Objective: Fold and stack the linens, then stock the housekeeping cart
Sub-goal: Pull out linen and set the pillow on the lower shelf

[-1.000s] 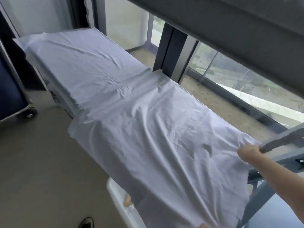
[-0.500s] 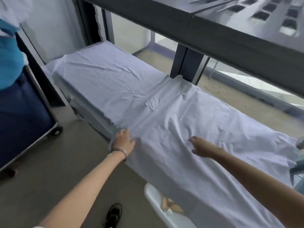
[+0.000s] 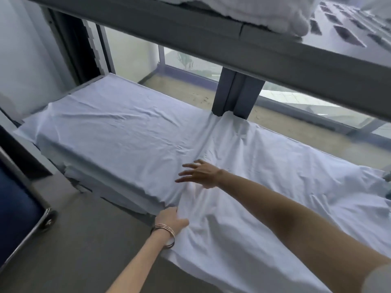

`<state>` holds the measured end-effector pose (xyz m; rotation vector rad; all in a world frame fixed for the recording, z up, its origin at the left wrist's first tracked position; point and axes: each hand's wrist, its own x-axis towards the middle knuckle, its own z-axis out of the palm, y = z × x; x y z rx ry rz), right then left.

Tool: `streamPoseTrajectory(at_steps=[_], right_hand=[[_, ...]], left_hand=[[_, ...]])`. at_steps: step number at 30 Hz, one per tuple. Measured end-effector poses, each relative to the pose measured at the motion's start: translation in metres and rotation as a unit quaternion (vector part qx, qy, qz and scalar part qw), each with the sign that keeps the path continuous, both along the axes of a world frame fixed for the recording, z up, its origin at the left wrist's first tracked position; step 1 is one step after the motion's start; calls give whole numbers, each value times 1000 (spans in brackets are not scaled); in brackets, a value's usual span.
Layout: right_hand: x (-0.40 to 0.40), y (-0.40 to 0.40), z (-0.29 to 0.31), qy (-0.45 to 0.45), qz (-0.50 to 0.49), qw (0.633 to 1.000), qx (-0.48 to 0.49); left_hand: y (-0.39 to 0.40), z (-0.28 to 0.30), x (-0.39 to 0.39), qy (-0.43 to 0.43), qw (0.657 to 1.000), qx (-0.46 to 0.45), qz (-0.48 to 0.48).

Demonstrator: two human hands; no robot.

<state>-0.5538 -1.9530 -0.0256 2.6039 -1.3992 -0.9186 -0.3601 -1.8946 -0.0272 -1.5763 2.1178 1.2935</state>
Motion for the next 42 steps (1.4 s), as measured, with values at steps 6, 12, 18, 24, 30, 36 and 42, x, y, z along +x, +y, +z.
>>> streamPoseTrajectory(at_steps=[6,12,18,24,30,36,42], right_hand=[[-21,-40,45,168,-30,982,86],[-110,-15,84,196,-44,979,27],[-196,63,79,52,-153,983,-82],[-294,182,95,-44,-134,977,-159],[-381,310,94,-26,-199,966,-161],[-415,415,39,108,-212,969,-61],[-417,424,63,149,-212,959,-118]], left_hand=[[14,59,-23,54,985,-112,-118],[38,86,-36,79,957,-192,-202],[95,112,-97,88,937,-213,-261],[193,126,-180,120,913,-207,-330],[299,121,-263,163,899,-166,-372],[388,85,-310,127,875,-88,-460],[404,81,-317,148,881,-105,-437]])
